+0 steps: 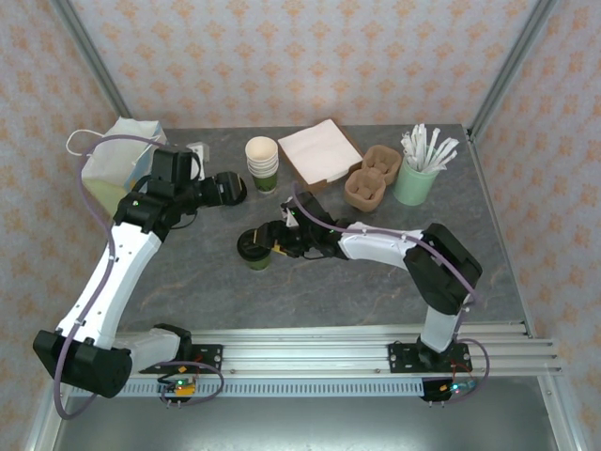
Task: Pack the takeout coffee
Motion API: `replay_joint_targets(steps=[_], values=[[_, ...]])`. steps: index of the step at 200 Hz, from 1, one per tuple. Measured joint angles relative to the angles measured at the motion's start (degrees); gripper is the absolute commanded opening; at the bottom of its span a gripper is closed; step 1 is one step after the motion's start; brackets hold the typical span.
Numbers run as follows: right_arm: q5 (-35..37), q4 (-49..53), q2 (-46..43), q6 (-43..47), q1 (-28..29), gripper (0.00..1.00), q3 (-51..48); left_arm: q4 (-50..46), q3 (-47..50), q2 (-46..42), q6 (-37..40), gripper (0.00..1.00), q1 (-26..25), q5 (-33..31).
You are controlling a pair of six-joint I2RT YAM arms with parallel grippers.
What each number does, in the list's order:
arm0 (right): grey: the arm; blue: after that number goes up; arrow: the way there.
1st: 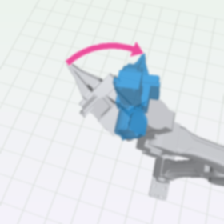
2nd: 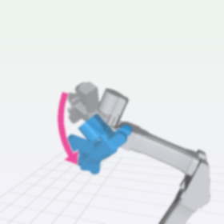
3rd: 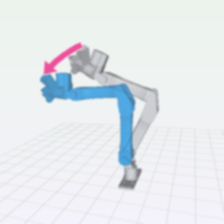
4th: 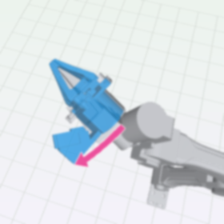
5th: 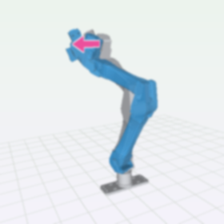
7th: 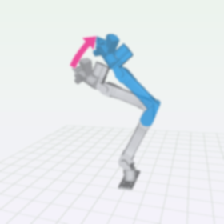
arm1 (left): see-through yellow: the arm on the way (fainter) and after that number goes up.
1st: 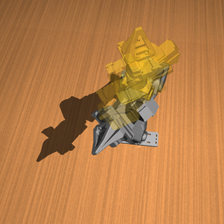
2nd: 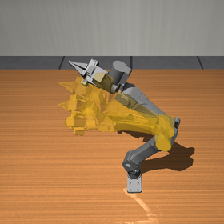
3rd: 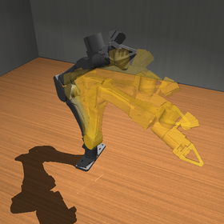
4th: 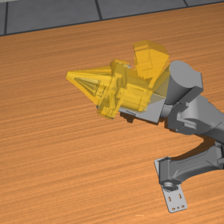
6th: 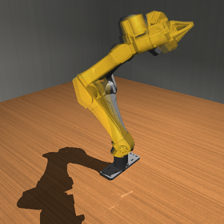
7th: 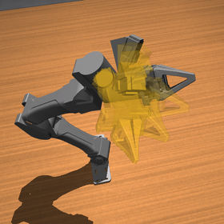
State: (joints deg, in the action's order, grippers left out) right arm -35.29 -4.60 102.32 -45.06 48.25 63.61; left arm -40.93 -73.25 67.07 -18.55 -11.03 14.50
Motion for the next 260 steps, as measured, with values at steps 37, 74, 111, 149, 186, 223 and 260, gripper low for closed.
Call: replay_joint_targets(steps=[37,74,111,149,186,223,260], values=[[3.0,6.8,-1.5,4.7,-0.5,0.84,2.4,-1.9,-3.6,-0.7,1.3,0.79,2.5,-6.7],[5.6,13.4,-9.0,10.3,-4.5,0.86,2.4,-3.9,-10.6,-0.5,4.5,0.81,7.9,-18.0],[7.5,17.7,-14.9,16.3,-8.5,0.86,3.7,-6.2,-17.0,1.7,10.0,0.88,15.0,-24.7],[6.9,19.0,-16.0,19.3,-10.7,0.86,3.3,-12.0,-22.2,10.2,15.3,0.89,22.2,-21.6],[5.7,19.2,-16.0,20.3,-12.1,0.86,1.6,-17.1,-22.7,17.1,19.0,0.89,26.0,-15.9],[4.8,19.0,-16.1,20.7,-12.2,0.86,0.9,-19.5,-24.0,20.7,20.6,0.77,26.1,-13.9],[4.2,18.7,-16.2,20.7,-12.3,0.86,-0.3,-19.6,-24.5,23.7,21.7,0.55,26.2,-13.2]])
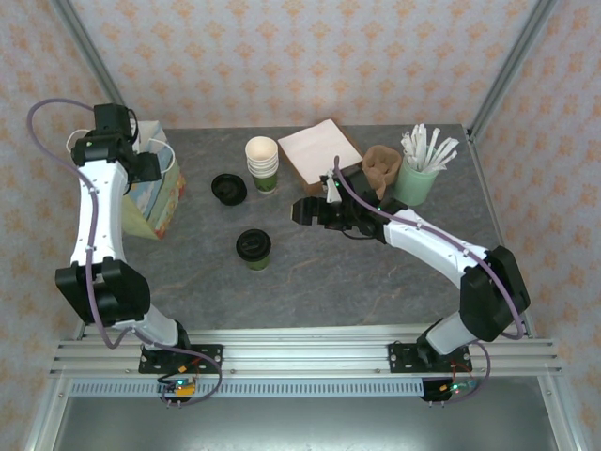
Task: Pack the takeout coffee
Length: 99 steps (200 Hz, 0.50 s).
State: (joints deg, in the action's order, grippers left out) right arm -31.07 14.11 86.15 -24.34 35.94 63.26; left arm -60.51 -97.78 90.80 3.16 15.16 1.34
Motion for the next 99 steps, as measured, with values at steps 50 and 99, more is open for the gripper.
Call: replay_joint_targets(steps=[50,99], values=[[1.9,1.6,-1.2,2.2,-0.5,0.86,-0.2,-0.1,-1.1,1.6,-1.4,0.21,0.0,4.2],[16.3,10.4,-4.5,9.8,-4.7,0.87,4.1,-0.2,-1.7,1.4,-2.7,0.02,0.0,6.8]])
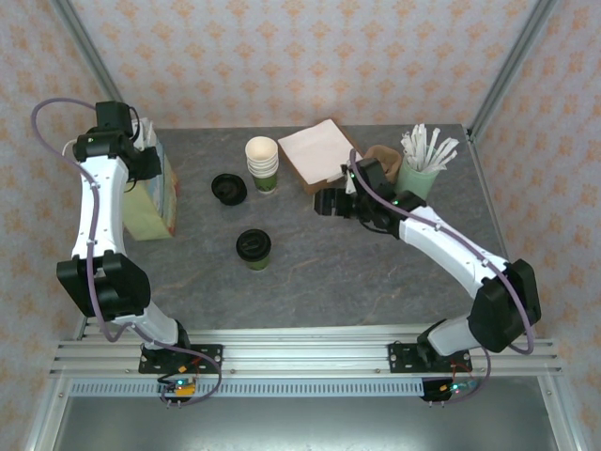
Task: Pack the takeout coffee
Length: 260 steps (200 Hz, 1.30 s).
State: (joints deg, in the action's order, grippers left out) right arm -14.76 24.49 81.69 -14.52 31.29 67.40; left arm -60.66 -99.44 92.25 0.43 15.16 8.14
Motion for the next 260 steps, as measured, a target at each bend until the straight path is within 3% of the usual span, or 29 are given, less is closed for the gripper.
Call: replay_joint_targets(steps=[59,102,131,158,198,224,260], values=[[8.9,4.0,-0.1,3.9,-3.4,0.87,1.9,-0.6,-2.5,-9.2,-1.9,0.00,-2.6,-1.9],[11.8,6.5,-0.3,5.0,-4.7,0.87,2.2,1.3,-7.8,-23.1,-4.1,0.00,-14.6,-2.6],[12.5,8.2,-0.9,5.4,-6.4,0.87,3.4,3.0,-11.1,-26.6,-6.1,0.00,-25.2,-2.6],[13.1,9.1,-2.6,5.4,-8.4,0.87,4.0,3.5,-13.2,-24.2,-6.8,0.00,-39.5,-5.2],[13.7,11.6,-5.6,4.7,-10.9,0.87,4.0,2.6,-16.7,-12.5,-6.4,0.00,-60.0,-13.5],[14.2,13.4,-7.8,3.8,-12.8,0.88,4.0,0.1,-16.9,-5.9,-6.5,0.00,-66.9,-16.8],[15.8,14.8,-11.8,3.2,-15.4,0.88,4.0,-3.4,-17.0,-0.6,-7.6,0.00,-71.2,-19.5]])
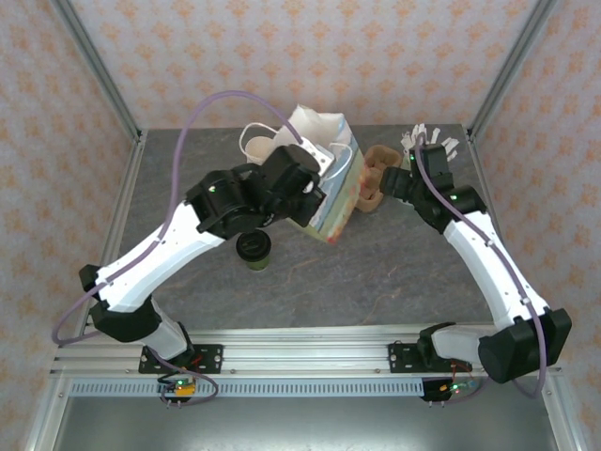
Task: Pack the takeout coffee
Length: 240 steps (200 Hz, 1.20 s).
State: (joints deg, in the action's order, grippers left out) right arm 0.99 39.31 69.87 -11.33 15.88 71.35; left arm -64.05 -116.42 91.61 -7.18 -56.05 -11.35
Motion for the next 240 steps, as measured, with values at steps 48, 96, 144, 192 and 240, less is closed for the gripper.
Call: replay_joint_targets(steps=[48,96,144,192,240], values=[[1.3,0.4,-1.5,0.1,-0.1,0.88,-0.6,-7.5,-5.9,10.2,-2.7,0.00,-3.8,-2.9],[1.6,0.3,-1.8,0.9,-0.1,0.88,-2.3,-13.9,-7.3,14.5,-5.4,0.00,-4.9,-5.3],[0.9,0.3,-1.9,0.9,-0.1,0.88,-3.1,-19.7,-9.5,16.2,-7.5,0.00,-4.7,-9.9],[-1.7,-0.4,-0.7,0.7,-0.1,0.86,-3.1,-22.3,-9.5,16.7,-8.5,0.03,-3.8,-12.2],[-4.5,-2.1,3.9,-0.7,0.1,0.83,-3.1,-20.2,-7.7,18.0,-8.5,0.25,-3.8,-10.6]])
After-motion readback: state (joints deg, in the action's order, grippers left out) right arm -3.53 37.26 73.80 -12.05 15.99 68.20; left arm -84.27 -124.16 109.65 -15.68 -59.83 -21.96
